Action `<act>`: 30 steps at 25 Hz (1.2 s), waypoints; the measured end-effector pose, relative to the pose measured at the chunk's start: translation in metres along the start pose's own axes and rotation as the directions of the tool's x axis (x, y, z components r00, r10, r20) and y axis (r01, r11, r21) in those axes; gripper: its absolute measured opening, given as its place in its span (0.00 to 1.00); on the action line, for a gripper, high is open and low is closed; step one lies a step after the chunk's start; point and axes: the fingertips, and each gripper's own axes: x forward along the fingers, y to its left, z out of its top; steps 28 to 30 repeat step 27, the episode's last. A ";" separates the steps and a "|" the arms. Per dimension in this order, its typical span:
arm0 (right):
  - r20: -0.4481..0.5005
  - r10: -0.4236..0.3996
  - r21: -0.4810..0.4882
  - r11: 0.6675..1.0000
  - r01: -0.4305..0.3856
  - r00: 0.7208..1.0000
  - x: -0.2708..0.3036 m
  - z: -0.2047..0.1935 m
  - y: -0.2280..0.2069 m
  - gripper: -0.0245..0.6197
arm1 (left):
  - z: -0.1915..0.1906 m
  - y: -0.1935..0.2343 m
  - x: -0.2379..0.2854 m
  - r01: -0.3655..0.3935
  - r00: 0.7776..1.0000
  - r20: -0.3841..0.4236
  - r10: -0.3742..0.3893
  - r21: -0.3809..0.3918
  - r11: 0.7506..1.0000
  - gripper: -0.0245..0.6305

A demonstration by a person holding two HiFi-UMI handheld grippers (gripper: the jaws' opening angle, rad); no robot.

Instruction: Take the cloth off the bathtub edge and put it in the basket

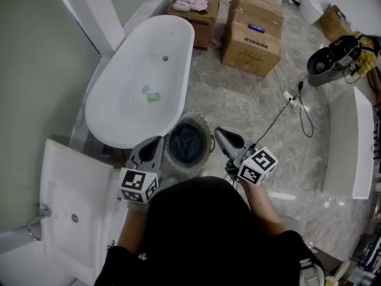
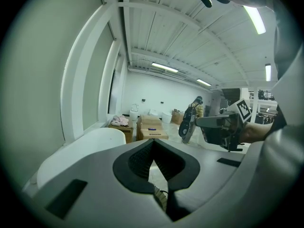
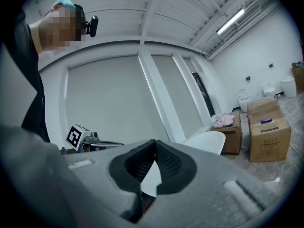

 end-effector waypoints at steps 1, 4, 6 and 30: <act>-0.001 0.001 -0.003 1.000 -0.001 1.000 0.000 0.000 0.001 0.03 | -0.001 0.000 0.000 0.000 1.000 -0.002 0.000 -0.002 1.000 0.06; -0.010 -0.001 -0.021 1.000 0.000 1.000 0.001 -0.002 0.001 0.03 | -0.002 0.002 0.001 0.000 1.000 -0.005 0.000 -0.013 1.000 0.06; -0.012 -0.001 -0.019 1.000 0.001 1.000 0.003 -0.002 0.000 0.03 | -0.004 0.003 0.003 0.003 1.000 -0.010 -0.003 -0.019 1.000 0.06; -0.015 -0.026 -0.022 0.999 0.026 1.000 -0.008 -0.010 0.001 0.03 | -0.018 -0.001 0.008 0.030 0.998 -0.046 -0.030 -0.017 0.999 0.06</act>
